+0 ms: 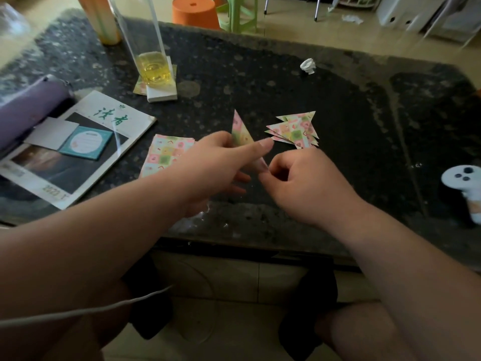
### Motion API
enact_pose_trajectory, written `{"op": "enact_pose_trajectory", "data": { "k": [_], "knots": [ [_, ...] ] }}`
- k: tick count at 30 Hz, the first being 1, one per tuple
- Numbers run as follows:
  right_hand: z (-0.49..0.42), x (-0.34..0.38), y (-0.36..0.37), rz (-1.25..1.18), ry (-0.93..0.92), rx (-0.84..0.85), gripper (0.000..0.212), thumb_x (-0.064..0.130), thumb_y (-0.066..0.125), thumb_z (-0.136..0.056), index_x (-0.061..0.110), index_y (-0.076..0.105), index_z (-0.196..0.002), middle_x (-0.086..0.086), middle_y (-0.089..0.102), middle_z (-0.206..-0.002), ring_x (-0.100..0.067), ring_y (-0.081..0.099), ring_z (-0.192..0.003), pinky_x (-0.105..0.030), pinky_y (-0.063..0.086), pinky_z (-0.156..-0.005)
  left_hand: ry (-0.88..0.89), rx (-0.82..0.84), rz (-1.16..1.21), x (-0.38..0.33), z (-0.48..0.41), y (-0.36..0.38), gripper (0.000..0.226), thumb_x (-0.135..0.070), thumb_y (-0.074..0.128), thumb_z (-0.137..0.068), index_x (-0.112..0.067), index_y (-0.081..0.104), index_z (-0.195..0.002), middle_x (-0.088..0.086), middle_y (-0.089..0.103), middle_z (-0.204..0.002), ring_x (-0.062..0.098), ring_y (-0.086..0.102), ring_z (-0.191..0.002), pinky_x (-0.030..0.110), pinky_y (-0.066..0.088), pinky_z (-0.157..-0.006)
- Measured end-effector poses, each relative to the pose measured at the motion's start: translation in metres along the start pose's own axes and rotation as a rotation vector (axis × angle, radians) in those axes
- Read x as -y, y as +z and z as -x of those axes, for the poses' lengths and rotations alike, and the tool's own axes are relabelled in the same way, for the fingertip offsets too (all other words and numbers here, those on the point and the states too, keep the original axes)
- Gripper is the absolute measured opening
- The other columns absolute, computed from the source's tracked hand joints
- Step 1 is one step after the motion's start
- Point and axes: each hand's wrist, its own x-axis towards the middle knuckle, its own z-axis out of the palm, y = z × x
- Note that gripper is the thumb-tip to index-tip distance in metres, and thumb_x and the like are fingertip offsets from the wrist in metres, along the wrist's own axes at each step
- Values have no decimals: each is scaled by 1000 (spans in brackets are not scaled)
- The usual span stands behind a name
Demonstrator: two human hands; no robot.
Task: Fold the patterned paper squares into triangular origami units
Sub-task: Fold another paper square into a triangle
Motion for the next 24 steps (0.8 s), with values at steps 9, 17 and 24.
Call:
{"op": "enact_pose_trajectory", "data": {
  "k": [9,17,24],
  "knots": [
    [0,-1,0,-204,-15,61,36,44,70,-94,16,72,-71,1,67,-60,-9,58,-50,-24,43,-48,-26,97,243,3,0,8,14,-17,74,-90,-7,65,-92,9,73,-82,18,71,-72,28,59,-63],
    [-6,-9,-11,-502,198,123,29,35,67,-98,18,78,-77,-2,75,-72,-10,64,-57,-27,47,-51,-37,237,394,-1,-2,-3,37,0,57,-98,-3,60,-134,16,72,-116,27,73,-99,38,61,-80],
    [-14,-7,-6,-780,393,-78,22,17,75,-93,21,64,-111,-3,77,-76,-7,65,-57,-24,43,-45,-25,159,420,-2,-3,-8,63,21,59,-85,-11,54,-139,20,71,-115,31,75,-98,39,61,-82]
  ]
}}
